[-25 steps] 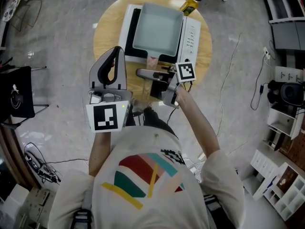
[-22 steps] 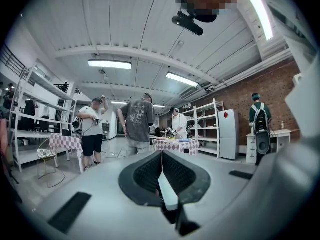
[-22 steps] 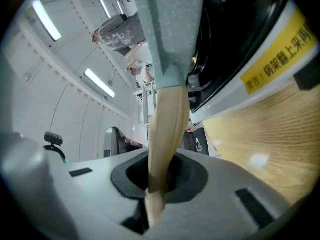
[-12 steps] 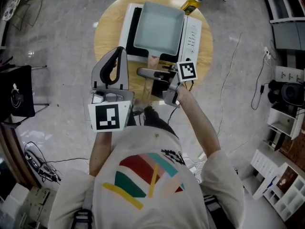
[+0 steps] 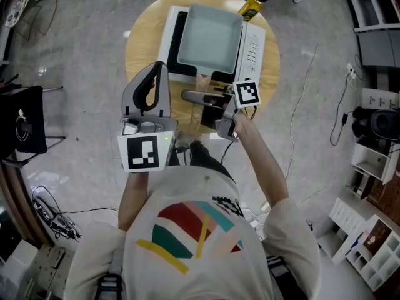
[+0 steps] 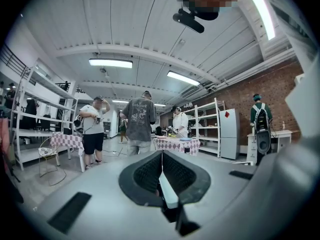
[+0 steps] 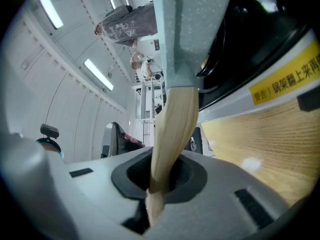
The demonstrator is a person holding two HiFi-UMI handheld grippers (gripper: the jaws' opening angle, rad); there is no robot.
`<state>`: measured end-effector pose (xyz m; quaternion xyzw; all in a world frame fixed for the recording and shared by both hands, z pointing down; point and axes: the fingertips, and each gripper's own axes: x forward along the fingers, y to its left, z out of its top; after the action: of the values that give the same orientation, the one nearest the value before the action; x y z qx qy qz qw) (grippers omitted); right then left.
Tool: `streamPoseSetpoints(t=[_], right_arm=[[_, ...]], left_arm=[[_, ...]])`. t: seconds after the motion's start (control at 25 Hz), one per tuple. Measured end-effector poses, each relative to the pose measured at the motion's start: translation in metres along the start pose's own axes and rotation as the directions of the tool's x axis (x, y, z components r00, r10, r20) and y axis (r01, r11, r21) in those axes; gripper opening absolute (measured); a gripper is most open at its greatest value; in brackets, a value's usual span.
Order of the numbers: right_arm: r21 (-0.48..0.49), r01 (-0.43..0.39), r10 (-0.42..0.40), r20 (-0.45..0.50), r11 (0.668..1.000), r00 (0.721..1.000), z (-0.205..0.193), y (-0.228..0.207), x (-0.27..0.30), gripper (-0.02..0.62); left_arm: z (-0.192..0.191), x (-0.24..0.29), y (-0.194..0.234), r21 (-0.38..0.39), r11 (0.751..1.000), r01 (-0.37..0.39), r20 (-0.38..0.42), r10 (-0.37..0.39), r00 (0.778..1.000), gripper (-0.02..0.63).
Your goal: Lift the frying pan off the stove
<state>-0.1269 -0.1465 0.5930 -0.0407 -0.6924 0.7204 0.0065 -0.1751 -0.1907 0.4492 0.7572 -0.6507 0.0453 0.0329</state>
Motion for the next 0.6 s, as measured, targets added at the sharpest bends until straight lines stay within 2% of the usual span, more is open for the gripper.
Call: streamPoseSetpoints(t=[0.36,0.6], right_arm=[[-0.038,0.025,-0.024,0.008,0.999,1.000,0.010,0.007,-0.005,0.021],[-0.115,0.046,-0.045,0.009,0.992,0.999,0.021,0.029,-0.004,0.020]], left_arm=[[0.005,-0.001,0.002,-0.002,1.000,-0.003,0.017,0.003,1.000,0.008],[0.013,-0.004,0.006,-0.020,1.000,-0.009,0.048,0.010,0.999,0.006]])
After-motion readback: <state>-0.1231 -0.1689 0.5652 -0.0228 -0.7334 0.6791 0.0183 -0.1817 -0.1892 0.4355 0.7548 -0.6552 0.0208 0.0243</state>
